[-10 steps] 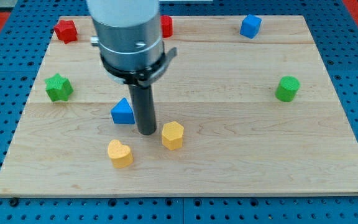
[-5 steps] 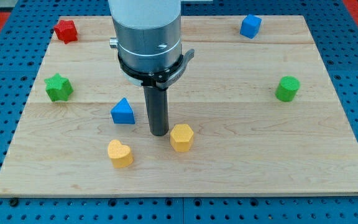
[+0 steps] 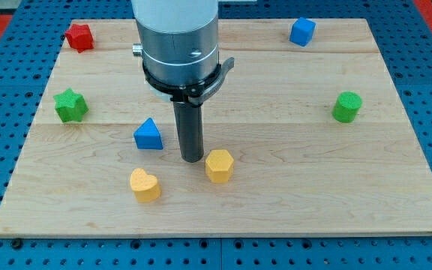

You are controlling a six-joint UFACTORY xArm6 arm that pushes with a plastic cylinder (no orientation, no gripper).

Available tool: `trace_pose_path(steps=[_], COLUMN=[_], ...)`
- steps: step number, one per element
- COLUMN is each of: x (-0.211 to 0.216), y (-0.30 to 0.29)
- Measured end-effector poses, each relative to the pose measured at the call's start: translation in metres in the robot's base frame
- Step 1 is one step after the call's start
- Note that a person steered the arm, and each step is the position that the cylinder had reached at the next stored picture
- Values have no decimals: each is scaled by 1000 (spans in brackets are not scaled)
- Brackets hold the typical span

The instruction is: Place the arm towards the center of the board

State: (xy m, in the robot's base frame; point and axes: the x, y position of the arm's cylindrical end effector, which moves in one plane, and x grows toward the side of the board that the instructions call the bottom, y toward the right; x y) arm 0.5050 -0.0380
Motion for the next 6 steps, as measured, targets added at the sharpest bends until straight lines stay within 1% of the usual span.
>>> trace_pose_path(steps=[6], x=[-8], y=[0])
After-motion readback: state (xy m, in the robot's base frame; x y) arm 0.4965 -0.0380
